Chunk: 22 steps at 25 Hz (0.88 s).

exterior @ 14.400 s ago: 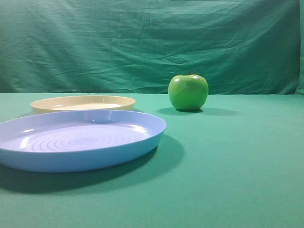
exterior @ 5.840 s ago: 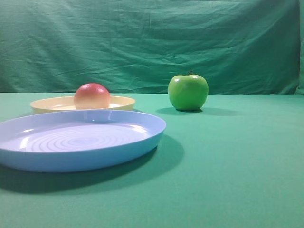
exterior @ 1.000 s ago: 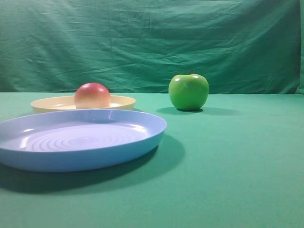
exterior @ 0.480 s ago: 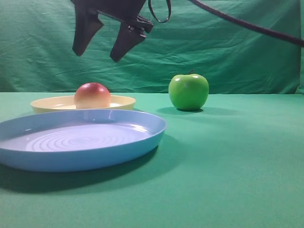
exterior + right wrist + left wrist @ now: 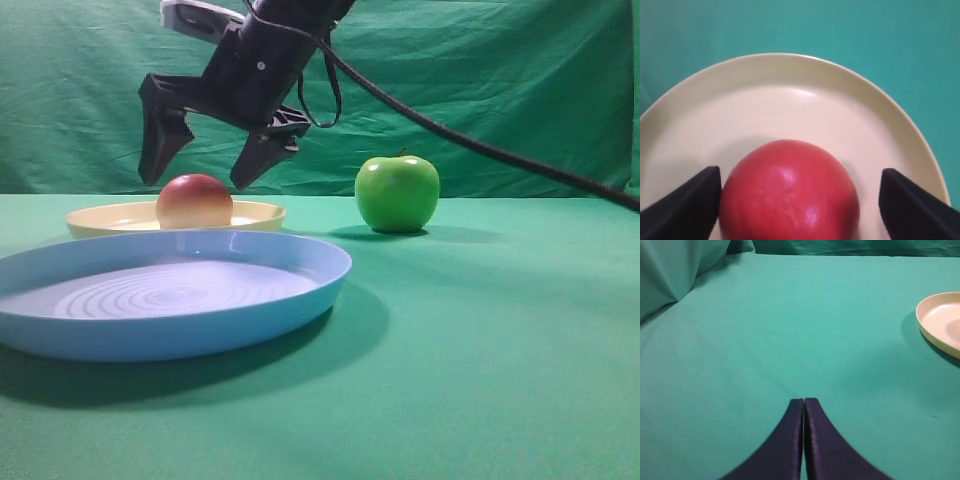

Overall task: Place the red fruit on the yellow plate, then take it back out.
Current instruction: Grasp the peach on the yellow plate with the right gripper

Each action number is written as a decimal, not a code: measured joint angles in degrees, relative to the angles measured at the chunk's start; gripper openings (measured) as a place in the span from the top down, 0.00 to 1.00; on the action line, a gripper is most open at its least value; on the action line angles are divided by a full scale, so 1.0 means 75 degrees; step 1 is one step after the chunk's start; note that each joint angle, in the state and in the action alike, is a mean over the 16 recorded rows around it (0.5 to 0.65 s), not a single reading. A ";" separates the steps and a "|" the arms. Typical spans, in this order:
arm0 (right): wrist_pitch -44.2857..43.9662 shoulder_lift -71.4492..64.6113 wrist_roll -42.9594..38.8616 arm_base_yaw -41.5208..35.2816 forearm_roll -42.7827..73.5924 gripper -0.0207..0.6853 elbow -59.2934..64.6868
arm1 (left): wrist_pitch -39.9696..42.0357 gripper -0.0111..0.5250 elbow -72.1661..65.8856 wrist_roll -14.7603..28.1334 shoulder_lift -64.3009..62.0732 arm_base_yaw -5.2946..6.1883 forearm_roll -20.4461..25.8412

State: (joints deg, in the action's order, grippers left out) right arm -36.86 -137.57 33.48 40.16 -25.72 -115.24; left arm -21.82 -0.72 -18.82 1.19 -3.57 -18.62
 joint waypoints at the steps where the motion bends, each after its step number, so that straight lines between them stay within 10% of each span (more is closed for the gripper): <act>1: -0.0024 -0.0023 0.0015 0.0000 -0.0003 0.29 -0.0008 | 0.0000 0.98 0.0000 0.0000 0.0000 0.0000 0.0000; 12: -0.1261 0.0297 -0.0169 0.0011 0.0226 0.66 -0.0446 | 0.0000 0.98 0.0000 0.0000 0.0000 0.0000 0.0000; 22: -0.3098 0.1897 -0.1476 -0.0080 0.1289 0.71 -0.0983 | 0.0000 0.98 0.0000 0.0000 0.0000 0.0000 0.0000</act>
State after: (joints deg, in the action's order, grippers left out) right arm -60.10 -123.34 22.41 39.56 -16.05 -122.62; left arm -21.82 -0.72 -18.82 1.19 -3.57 -18.62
